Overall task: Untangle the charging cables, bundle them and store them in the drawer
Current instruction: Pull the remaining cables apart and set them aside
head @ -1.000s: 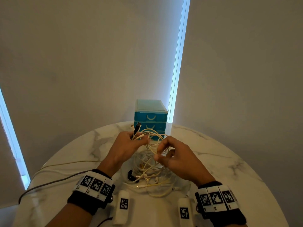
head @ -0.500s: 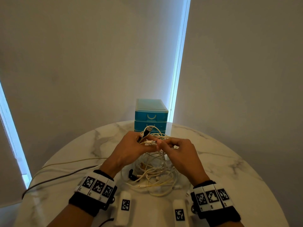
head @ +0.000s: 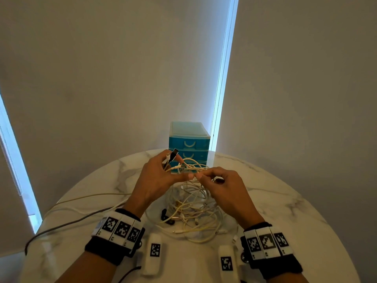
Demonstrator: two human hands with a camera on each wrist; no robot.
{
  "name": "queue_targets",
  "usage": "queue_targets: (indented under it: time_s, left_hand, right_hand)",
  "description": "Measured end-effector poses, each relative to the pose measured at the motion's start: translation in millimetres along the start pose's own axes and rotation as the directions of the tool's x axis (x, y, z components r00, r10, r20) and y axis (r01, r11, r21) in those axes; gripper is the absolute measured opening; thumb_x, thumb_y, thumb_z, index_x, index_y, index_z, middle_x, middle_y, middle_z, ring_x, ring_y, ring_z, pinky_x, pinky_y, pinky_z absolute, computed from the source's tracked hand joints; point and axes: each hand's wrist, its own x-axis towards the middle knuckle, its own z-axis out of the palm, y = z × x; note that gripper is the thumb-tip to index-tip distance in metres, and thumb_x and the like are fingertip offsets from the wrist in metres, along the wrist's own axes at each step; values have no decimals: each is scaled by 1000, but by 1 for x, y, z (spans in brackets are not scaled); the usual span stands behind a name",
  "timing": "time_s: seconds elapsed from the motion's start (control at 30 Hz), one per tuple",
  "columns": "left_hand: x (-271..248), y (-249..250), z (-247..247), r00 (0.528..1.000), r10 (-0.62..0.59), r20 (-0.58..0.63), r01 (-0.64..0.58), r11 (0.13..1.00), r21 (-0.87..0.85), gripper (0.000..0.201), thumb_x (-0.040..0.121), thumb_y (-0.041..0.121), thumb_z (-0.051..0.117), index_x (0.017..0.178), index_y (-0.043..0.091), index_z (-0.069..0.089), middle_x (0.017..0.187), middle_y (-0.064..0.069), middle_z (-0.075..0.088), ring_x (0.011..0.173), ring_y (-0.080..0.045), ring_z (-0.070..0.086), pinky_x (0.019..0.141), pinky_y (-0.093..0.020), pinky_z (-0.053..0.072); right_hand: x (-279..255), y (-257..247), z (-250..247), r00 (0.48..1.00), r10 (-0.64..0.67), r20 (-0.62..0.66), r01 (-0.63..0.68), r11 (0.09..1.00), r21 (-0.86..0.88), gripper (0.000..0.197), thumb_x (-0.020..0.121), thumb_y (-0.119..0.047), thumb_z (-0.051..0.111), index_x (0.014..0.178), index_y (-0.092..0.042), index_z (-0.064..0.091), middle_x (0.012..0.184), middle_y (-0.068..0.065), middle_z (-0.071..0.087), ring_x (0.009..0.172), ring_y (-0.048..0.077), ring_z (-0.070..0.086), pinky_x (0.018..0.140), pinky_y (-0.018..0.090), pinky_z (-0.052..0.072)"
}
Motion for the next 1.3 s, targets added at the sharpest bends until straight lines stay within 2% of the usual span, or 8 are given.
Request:
queue_targets:
  time_s: [0.1,0.43,0.63,0.73,0.87,0.97,1.1,1.3]
  left_hand:
    - [-2,2,-1,1000,28,-10,-29,999,-37,48,74,45,96,116,36,74,109,24,77,99,9,71,78,-6,53]
    - [3,-4,0,997,-21,-69,30,991,132,27,83,62,82,94,38,82,81,17,79,77,1,72,70,-29,53]
    - [5,-7,-6,990,-73,-123,93,981,168,22,87,58,81,89,35,81,69,14,73,74,-1,68,63,-27,43]
    - [4,-4,-4,989,-84,-122,102,984,148,20,89,50,82,83,31,80,67,11,72,71,-4,68,63,-27,42]
    - [4,-7,-4,991,-102,-89,106,993,44,22,92,43,80,80,25,80,69,9,74,67,-1,67,66,-27,43]
    - [2,-7,-3,994,-98,-49,100,994,44,24,94,44,78,81,24,80,71,7,74,68,-4,67,68,-30,46]
    - [2,-3,0,994,-109,8,109,992,65,24,91,48,80,84,26,81,74,5,77,66,-6,66,68,-31,47]
    - [2,-2,2,987,-153,47,149,985,91,33,91,50,80,74,23,78,62,7,70,55,0,57,58,-21,41]
  right_hand:
    - [0,-2,-2,1000,-3,3,3,1000,27,9,97,-37,78,94,-33,86,92,-11,78,81,11,70,71,29,56]
    - [-3,-13,-13,993,89,-83,-62,955,289,14,100,-30,76,95,-19,84,64,0,63,56,12,53,54,26,47]
    - [0,-19,-28,995,40,-92,22,809,588,16,96,-27,73,102,-18,85,96,15,62,69,14,45,62,24,44]
    - [0,-19,-31,997,53,-59,3,721,693,15,94,-22,68,90,-18,82,104,7,72,75,11,50,64,23,46]
    - [-3,-19,-27,980,5,201,-130,779,614,16,92,-18,66,85,-5,70,93,15,68,77,21,56,62,29,48]
    - [-4,-25,-21,938,104,331,-252,861,442,44,100,-39,57,83,-1,71,78,20,64,67,28,57,57,32,46]
    - [-4,-23,-12,945,259,202,-278,958,72,84,101,-79,35,82,-9,78,57,10,59,50,19,55,53,29,47]
    - [-4,-16,-6,981,181,69,-185,981,58,63,112,-60,29,100,-19,76,50,-6,47,46,3,46,55,22,40]
